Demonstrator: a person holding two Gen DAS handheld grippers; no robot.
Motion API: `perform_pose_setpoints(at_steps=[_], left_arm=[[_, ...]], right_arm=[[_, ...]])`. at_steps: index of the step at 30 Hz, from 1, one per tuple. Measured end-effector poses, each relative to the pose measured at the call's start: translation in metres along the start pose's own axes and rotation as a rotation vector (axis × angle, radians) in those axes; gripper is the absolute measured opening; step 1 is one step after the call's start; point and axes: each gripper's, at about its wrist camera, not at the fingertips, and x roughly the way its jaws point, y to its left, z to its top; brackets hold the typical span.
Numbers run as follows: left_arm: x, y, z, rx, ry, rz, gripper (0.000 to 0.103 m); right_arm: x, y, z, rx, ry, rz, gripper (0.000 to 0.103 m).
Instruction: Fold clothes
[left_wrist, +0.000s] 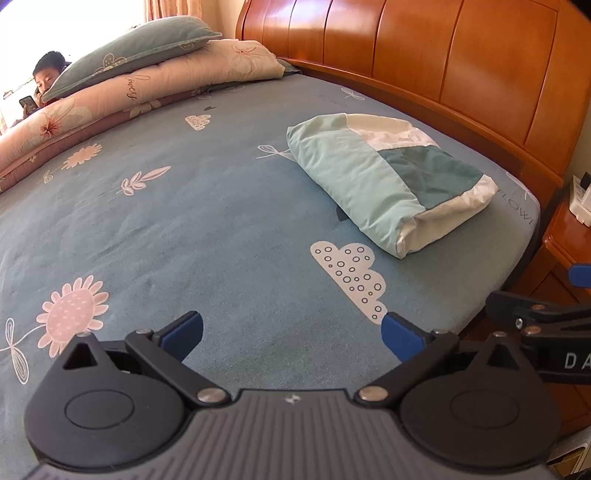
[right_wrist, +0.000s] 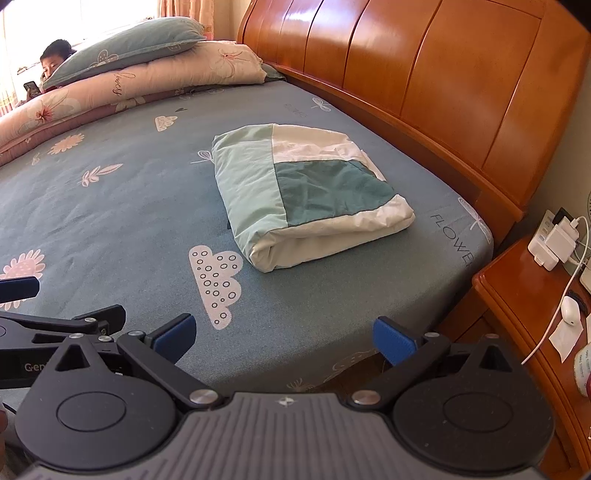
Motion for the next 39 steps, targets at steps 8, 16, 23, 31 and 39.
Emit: perform_pose_setpoints(at_steps=[8,16,23,31,39], left_arm=[[0.0017,-0.0017,0.0007,0.008,0.005,0.0,0.102],[0.0025,-0.0036,0.0034,0.016,0.004,0.004,0.102],[0.0023,-0.0017,0.0058,0.013,0.004,0.0,0.102],[0.0031,0.0005,0.0078,0.006,0.006,-0.002,0.102],[0.0021,-0.0008,0.0085,0.005,0.001,0.001,0.102]], right_arm=[[0.0018,0.0002,0.0024,-0.004,0.003,-0.014,0.103],[0.0053,-0.0029,0.0033,0.005,0.011,-0.017,0.103],[0.009,-0.0043,0.0054,0.01,0.015,-0.018,0.103],[0.0103,-0.0045,0.0061,0.011,0.017,-0.015,0.103],[0.0099,-0.006,0.0066,0.017,0.014,-0.01,0.103]])
